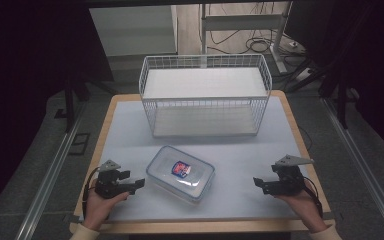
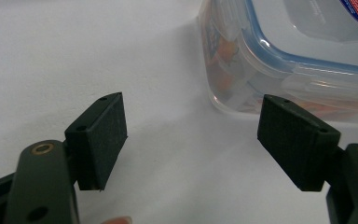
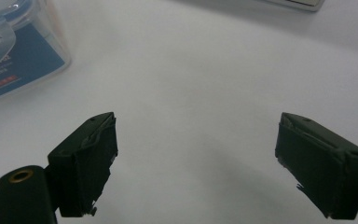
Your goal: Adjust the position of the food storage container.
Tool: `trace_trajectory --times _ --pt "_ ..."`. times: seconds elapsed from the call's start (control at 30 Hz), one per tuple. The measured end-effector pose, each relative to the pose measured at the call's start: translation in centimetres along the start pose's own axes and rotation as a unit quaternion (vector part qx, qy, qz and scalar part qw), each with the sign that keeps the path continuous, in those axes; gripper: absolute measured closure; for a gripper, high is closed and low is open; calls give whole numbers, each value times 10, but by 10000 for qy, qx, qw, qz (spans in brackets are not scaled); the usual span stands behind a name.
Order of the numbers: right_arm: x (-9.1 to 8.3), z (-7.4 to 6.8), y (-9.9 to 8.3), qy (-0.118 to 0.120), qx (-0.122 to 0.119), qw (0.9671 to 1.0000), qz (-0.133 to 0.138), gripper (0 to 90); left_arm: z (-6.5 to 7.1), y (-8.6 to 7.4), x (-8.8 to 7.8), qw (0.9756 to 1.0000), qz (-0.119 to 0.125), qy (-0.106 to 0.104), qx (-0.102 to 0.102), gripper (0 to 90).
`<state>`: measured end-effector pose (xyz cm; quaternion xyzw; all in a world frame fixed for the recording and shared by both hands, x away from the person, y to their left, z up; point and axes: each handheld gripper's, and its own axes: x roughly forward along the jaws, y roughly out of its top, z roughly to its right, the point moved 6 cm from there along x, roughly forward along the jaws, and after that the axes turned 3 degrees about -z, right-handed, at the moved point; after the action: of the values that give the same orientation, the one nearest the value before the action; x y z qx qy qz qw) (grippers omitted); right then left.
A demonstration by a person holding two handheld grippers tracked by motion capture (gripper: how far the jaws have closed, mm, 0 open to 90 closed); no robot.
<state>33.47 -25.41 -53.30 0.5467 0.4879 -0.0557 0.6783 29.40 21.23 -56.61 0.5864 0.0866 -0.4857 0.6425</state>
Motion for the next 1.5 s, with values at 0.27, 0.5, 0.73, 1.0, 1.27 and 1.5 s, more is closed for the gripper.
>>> trace_trajectory --times 0.27,0.5,0.73,1.0,1.27,1.5 --pt "0 0 0 1 -7 10000 -11 132 4 1 -3 10000 0 -26 57 238" --pt "-1 0 0 -5 -22 10000 -9 136 21 4 -15 9995 -62 -174 261 310" --pt "0 1 -1 -9 -11 10000 -26 140 29 3 -21 9983 -244 -223 481 535" --pt "0 0 -1 -12 -17 10000 -62 143 40 -4 -23 9959 -414 -424 682 783" --pt "0 1 -1 -10 -16 10000 -68 145 62 -9 -20 9907 -620 -772 932 893" --pt "1 1 -2 9 -30 10000 -80 147 82 -14 -5 9828 -904 -1035 1232 894"
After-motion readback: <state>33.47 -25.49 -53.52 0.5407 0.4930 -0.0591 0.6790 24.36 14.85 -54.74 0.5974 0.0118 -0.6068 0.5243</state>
